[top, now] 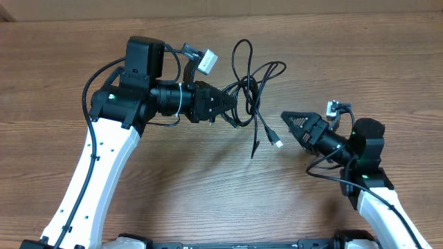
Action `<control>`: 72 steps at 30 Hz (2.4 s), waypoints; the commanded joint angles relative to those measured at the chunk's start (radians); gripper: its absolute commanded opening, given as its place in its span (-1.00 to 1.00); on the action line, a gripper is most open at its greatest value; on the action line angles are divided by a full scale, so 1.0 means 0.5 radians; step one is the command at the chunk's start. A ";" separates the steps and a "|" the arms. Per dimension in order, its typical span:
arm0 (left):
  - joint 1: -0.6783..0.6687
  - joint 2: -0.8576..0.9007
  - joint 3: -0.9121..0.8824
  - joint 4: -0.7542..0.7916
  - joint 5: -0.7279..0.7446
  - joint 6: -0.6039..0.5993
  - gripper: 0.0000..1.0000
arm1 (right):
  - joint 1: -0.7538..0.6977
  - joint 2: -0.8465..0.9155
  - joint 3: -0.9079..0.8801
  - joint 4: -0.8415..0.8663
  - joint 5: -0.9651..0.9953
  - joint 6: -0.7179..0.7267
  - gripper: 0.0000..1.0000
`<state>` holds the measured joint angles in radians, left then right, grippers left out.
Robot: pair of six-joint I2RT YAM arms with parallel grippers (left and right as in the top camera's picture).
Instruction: Untangle cables
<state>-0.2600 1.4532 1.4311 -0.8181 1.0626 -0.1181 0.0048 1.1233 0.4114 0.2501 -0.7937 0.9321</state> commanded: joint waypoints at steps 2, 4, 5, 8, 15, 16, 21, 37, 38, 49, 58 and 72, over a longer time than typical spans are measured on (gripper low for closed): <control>0.008 -0.034 0.008 0.014 0.082 -0.032 -0.91 | 0.121 0.001 0.032 0.220 0.242 0.462 0.95; 0.008 -0.034 0.008 0.014 0.082 -0.016 -0.92 | 0.192 0.001 0.032 0.369 0.304 0.560 0.95; 0.008 -0.034 0.008 0.014 0.083 0.005 -0.91 | 0.224 0.001 0.032 0.417 0.346 0.599 0.95; -0.006 -0.034 0.008 0.014 0.085 0.059 -0.92 | 0.330 0.006 0.032 0.520 0.552 0.714 0.98; -0.103 -0.034 0.008 0.014 0.220 0.142 -0.92 | 0.517 0.172 0.032 0.872 0.851 0.811 0.99; -0.116 -0.034 0.008 0.014 0.233 0.142 -0.91 | 0.529 0.216 0.033 0.939 0.871 0.813 1.00; -0.220 -0.034 0.008 0.026 0.234 0.143 -0.91 | 0.549 0.474 0.033 1.387 0.777 0.865 1.00; 0.011 -0.034 0.008 1.255 0.020 -0.995 -0.92 | 0.770 0.707 0.033 0.571 0.801 0.029 0.57; 0.066 -0.034 0.008 1.176 -0.107 -0.992 -0.92 | 0.746 0.707 0.033 0.478 0.801 -0.019 0.51; 0.148 0.007 0.008 0.410 -1.157 -1.089 -0.92 | 0.694 0.707 0.033 0.028 0.839 -0.246 0.52; 0.014 0.267 0.008 -0.098 -1.430 -1.929 -0.91 | 0.694 0.707 0.033 -0.204 0.980 -0.297 0.81; -0.027 0.634 0.008 -0.208 -1.335 -2.235 -0.91 | 0.694 0.707 0.033 -0.196 1.012 -0.298 1.00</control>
<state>-0.2623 1.7374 1.4151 -0.9188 0.3882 -1.2034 0.3595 1.4651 0.4370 0.1650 -0.3378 0.7921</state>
